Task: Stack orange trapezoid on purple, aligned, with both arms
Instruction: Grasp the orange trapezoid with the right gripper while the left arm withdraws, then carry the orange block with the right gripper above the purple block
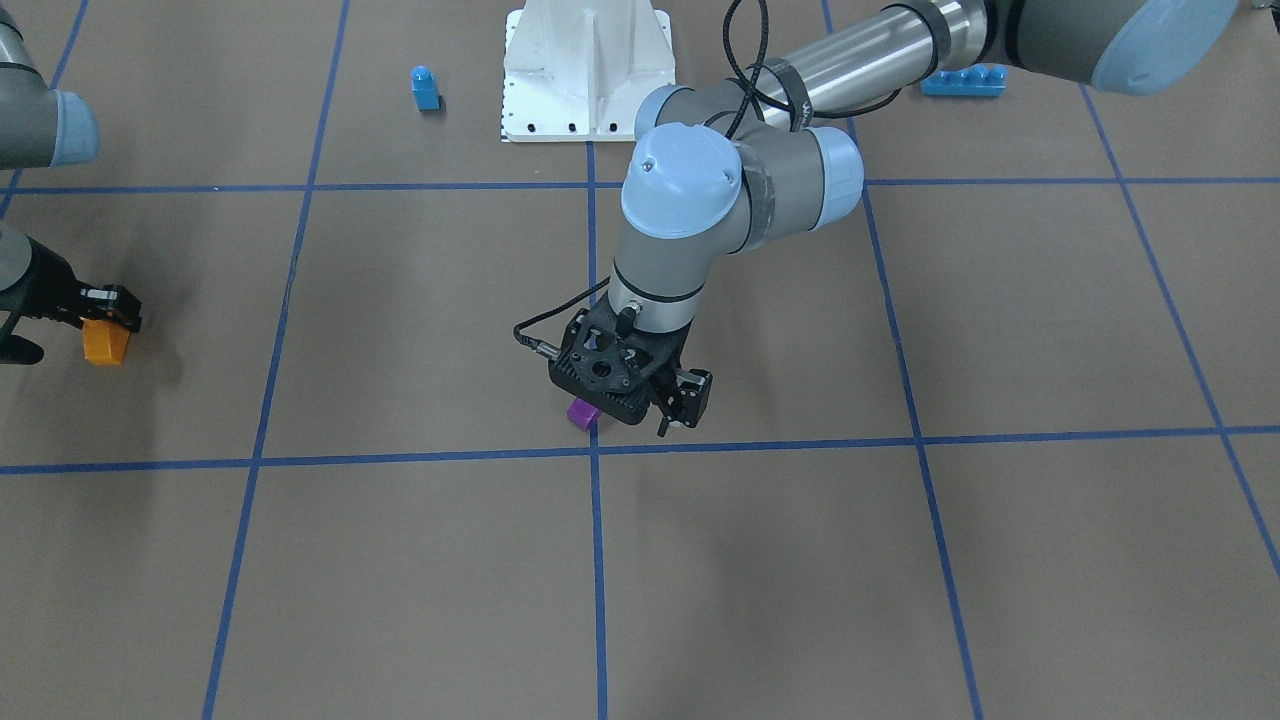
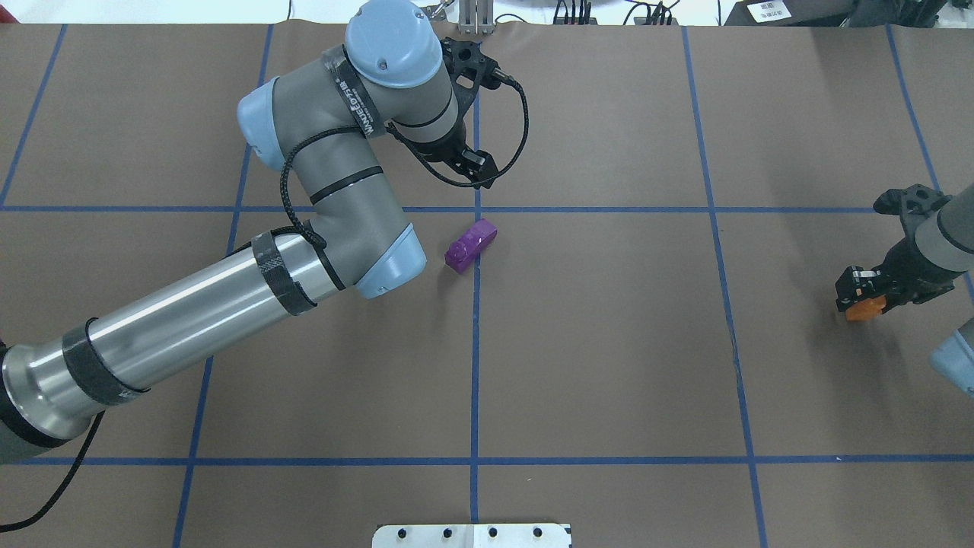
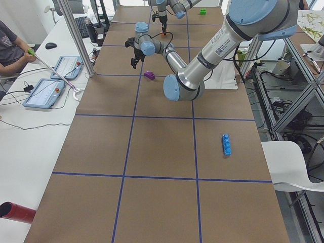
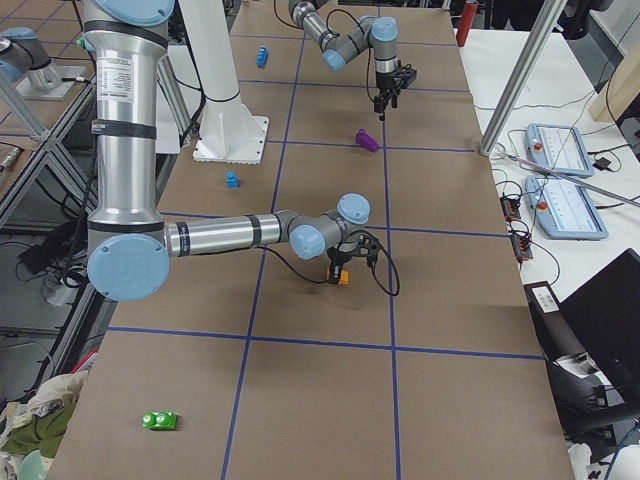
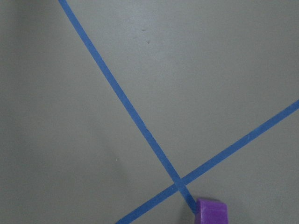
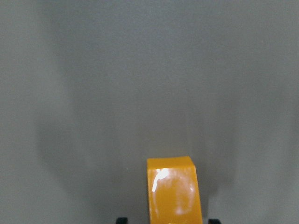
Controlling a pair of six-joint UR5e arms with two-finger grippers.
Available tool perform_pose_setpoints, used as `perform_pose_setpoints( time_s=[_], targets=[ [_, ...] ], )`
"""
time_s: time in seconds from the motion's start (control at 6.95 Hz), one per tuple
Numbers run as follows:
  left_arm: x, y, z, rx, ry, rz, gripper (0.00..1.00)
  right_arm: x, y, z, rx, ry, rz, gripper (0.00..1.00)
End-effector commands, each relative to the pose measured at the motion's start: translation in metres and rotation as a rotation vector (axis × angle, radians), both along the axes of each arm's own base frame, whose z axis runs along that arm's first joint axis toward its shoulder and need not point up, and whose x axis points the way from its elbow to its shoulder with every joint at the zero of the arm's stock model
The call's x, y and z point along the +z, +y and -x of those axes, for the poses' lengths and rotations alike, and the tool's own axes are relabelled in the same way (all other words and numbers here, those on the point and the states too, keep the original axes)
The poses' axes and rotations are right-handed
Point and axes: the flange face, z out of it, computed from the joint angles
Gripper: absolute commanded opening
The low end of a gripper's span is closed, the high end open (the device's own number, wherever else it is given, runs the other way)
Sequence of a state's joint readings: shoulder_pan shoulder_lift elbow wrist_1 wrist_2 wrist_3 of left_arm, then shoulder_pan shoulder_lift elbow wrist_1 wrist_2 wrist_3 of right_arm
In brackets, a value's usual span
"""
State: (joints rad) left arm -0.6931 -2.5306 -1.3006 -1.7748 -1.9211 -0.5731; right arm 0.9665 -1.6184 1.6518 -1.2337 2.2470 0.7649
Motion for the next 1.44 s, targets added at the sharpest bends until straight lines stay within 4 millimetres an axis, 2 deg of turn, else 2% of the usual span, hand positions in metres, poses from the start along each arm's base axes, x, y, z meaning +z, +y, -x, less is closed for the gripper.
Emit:
perform_pose_setpoints(
  time_s=[0.0,0.14,0.29,0.43,0.58,0.72,0.86,1.01,1.15,1.29],
  targets=[
    [0.0,0.002,-0.002,-0.001,0.001,0.004,1.0,0.0,-0.001,0.0,0.001,0.004,-0.004,0.63],
    [0.001,0.002,-0.002,-0.001,0.0,0.005,1.0,0.002,0.0,-0.001,0.003,0.01,-0.003,0.35],
    [0.0,0.002,-0.002,-0.002,0.002,0.006,1.0,0.001,0.0,-0.001,0.002,0.009,-0.005,0.0],
    [-0.006,0.002,0.006,-0.001,0.007,-0.005,1.0,-0.011,0.0,-0.002,0.001,-0.011,-0.017,0.0],
    [-0.006,-0.008,0.025,0.003,0.025,0.018,1.0,-0.027,-0.004,-0.006,0.017,-0.025,-0.032,0.0],
    [0.007,-0.034,0.064,-0.011,0.017,0.07,1.0,-0.059,-0.01,-0.011,0.045,-0.058,-0.07,0.0],
    [0.026,-0.05,0.097,-0.006,-0.031,0.065,1.0,-0.102,-0.024,-0.001,0.12,-0.1,-0.061,0.0],
    [0.052,-0.055,0.125,0.024,-0.095,0.033,1.0,-0.166,-0.051,0.038,0.226,-0.15,0.02,0.0],
    [0.096,-0.052,0.163,0.024,-0.123,0.02,1.0,-0.245,-0.074,0.08,0.237,-0.158,0.06,0.0],
    [0.142,-0.046,0.206,0.018,-0.152,0.016,1.0,-0.326,-0.088,0.124,0.219,-0.101,0.096,0.0]
  ],
)
